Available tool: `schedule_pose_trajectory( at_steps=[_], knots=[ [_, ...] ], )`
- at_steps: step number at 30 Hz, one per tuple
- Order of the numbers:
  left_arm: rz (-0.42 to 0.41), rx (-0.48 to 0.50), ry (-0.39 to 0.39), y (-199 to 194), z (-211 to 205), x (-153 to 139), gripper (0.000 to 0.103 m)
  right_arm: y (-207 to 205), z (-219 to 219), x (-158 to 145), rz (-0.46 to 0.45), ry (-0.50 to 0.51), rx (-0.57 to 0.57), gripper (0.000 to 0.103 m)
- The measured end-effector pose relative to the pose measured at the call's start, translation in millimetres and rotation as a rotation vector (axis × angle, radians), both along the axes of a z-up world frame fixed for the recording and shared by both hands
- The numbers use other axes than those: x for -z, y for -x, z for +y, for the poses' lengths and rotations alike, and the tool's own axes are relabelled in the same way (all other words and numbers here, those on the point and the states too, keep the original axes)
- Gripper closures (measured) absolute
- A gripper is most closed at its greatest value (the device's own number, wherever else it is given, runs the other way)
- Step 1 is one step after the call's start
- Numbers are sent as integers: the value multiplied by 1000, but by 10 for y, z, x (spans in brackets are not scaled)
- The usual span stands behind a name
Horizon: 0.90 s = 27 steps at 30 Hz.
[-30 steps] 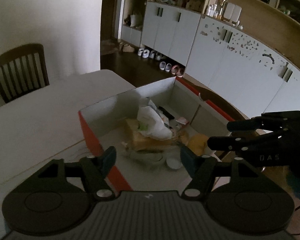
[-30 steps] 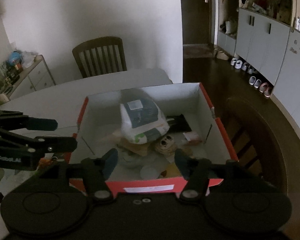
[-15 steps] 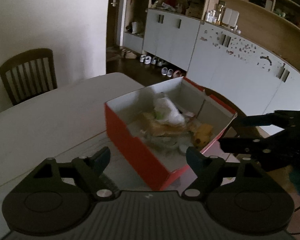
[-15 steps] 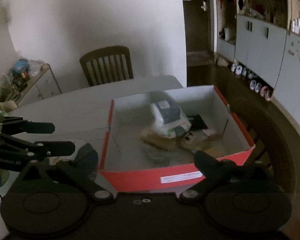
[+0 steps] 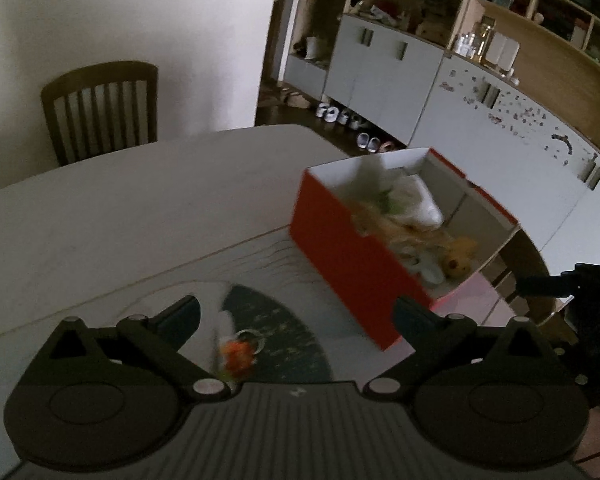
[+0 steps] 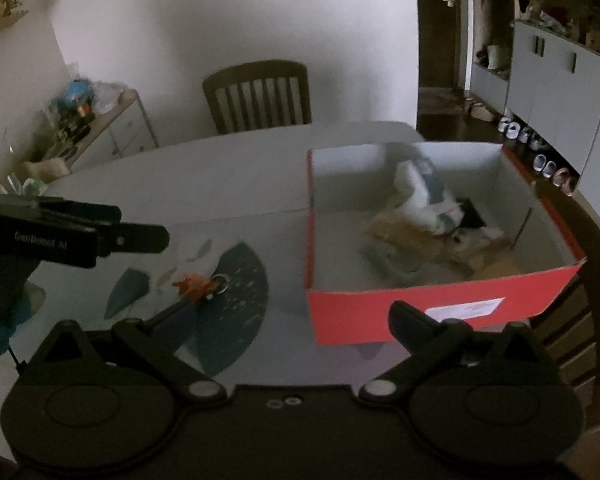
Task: Organize objects
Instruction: 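Move both grippers back to the orange toy and white tube, then grasp the orange toy figure with the right gripper while the left grasps the white tube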
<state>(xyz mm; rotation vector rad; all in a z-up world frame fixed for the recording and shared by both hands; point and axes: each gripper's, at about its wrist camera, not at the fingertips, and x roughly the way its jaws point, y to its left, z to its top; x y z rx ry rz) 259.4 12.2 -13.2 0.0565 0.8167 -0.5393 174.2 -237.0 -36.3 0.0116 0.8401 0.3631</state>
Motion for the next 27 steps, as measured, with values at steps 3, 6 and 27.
schedule_pose_trajectory(
  at_steps=[3,6,27],
  knots=[
    [1,-15,-27,-24,157,106,0,4,148,79,15,5,-11,1],
    [11,-7,-58,-14,283,246,0,-30,269,129,21,15,-14,1],
    [21,-33,-196,152,341,1099,0,-617,1068,507,156,45,-151,4]
  ],
)
